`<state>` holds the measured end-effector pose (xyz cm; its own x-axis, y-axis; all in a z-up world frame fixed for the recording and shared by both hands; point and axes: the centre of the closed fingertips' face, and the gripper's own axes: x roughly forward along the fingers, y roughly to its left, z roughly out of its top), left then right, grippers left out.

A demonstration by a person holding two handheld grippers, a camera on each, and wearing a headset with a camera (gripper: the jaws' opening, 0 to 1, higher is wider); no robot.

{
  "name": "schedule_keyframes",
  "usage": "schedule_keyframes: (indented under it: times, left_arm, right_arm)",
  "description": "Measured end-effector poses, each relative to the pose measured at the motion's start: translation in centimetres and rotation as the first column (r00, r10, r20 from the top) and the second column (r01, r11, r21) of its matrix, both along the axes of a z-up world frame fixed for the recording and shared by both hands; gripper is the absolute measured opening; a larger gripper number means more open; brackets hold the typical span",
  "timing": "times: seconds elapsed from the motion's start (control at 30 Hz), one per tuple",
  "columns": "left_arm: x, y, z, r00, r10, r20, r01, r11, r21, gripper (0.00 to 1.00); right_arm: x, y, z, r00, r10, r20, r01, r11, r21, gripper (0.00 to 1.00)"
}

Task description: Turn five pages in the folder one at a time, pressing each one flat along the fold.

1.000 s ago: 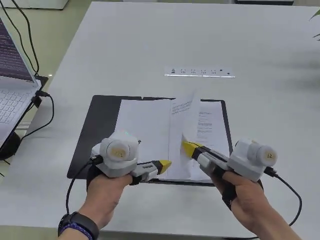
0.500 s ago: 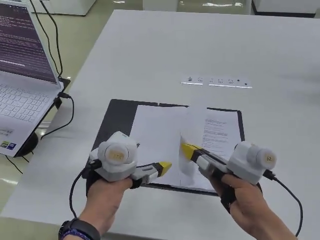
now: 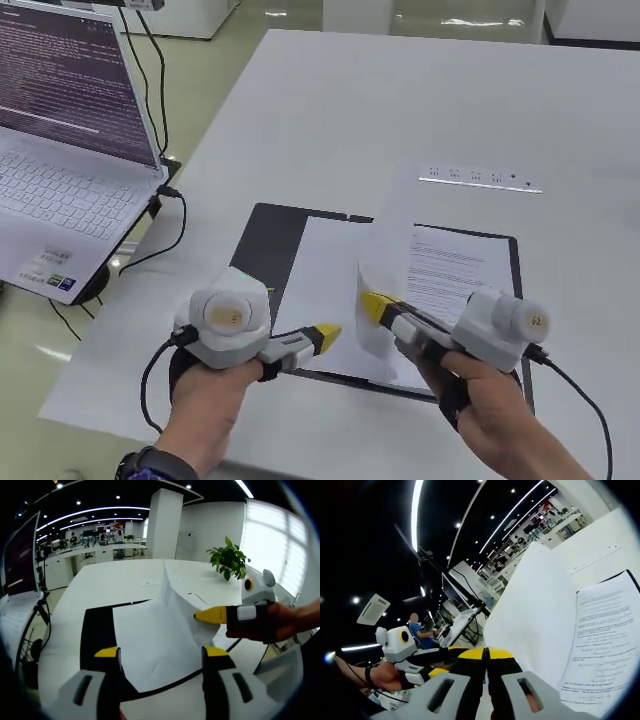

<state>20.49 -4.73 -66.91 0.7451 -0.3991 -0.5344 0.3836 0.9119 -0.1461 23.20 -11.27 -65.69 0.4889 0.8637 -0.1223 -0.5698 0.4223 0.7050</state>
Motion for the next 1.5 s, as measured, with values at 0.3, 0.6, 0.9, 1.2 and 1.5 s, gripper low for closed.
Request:
schedule_keyframes:
  times: [0.3,0.6,0.9,1.2,1.5]
  left_arm:
    - [-1.0,1.2,-0.8,1.0,0.026,-0.018,-0.026,1.0,-0.003,0.65]
    - [-1.9,2.5,-1.1,0.998,0.058,-0.029,-0.058,0.998,-0.012,0.65]
    - [-2.2,3.8,-0.5,0.997,0.069,-0.021,-0.069,0.998,0.01,0.65]
    - [-2.2,4.5,-0.2,0.997,0.078,-0.02,-0.078,0.997,0.01,0.65]
    - [-2.3,4.7,-0.1,0.996,0.079,-0.033,-0.079,0.997,0.019,0.64]
  right_arm:
    - [0.3,2.4,-0.6,0.999,0.037,-0.031,-0.036,0.999,0.019,0.0]
    - [0.5,4.5,-2.1,0.994,0.063,-0.092,-0.058,0.997,0.052,0.0]
    - [0.6,5.9,-4.2,0.986,0.07,-0.154,-0.061,0.996,0.062,0.0]
    - [1.1,6.7,-5.7,0.978,0.07,-0.196,-0.06,0.996,0.058,0.0]
    - [1.3,7.5,-7.5,0.968,0.066,-0.241,-0.055,0.997,0.053,0.0]
